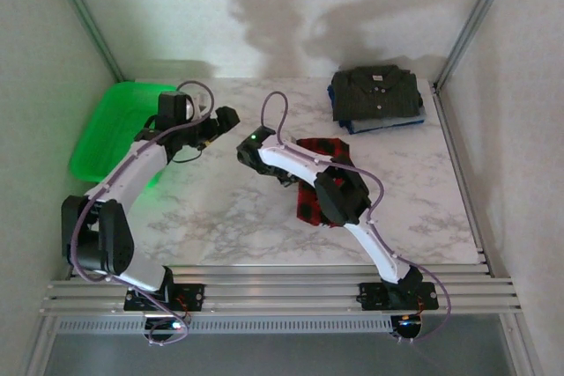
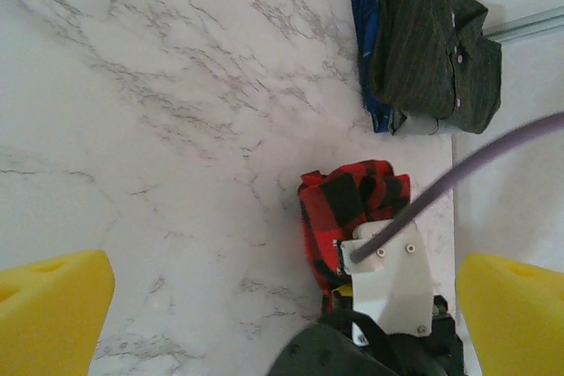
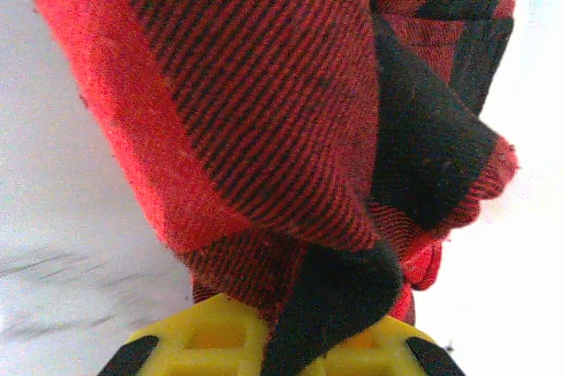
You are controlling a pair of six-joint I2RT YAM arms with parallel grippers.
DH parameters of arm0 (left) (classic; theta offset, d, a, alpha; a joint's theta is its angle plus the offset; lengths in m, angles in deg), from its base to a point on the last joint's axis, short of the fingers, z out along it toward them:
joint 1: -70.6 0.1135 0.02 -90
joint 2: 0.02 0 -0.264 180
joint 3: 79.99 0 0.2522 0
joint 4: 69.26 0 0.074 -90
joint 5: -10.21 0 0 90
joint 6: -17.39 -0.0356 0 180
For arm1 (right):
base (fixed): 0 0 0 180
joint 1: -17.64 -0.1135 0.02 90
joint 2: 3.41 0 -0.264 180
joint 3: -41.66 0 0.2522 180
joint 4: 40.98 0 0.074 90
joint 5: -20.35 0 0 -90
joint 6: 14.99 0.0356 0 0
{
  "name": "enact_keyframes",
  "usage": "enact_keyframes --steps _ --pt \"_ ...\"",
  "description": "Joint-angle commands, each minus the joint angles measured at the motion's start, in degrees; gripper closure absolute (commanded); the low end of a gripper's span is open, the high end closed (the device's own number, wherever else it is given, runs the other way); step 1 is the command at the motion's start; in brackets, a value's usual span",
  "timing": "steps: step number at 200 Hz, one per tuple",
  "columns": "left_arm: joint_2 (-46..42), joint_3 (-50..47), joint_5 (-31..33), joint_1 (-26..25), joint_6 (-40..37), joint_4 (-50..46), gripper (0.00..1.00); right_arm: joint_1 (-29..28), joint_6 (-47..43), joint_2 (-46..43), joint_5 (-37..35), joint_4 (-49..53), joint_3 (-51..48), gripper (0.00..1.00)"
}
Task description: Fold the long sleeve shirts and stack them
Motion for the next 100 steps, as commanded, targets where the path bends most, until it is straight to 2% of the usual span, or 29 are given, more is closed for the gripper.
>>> enact_keyframes --steps 1,35,58,77,100 --pt "-2.7 -1.8 0.5 0.8 -1.6 -0.9 0.01 -0.2 -0.6 -1.4 12.9 -5.2 -0.1 0.86" --pt "-4.2 -3.1 0.3 0.8 -1.0 -0.7 0.00 -0.2 -0.9 -7.9 28.6 -16.5 -4.0 0.46" --pt "-5.3 -3.9 0.6 0.9 -0.4 -1.1 0.00 -0.1 -1.4 -12.6 40.7 -22.9 -4.9 0.30" --pt "-7.1 -4.6 2.1 1.0 0.0 -2.1 0.01 0.1 -1.0 -16.5 48.0 -24.7 -5.1 0.27" --pt "-9.1 -6.1 3.1 1.0 0.9 -3.2 0.00 2.1 0.9 -23.8 51.7 -26.2 -7.8 0.25"
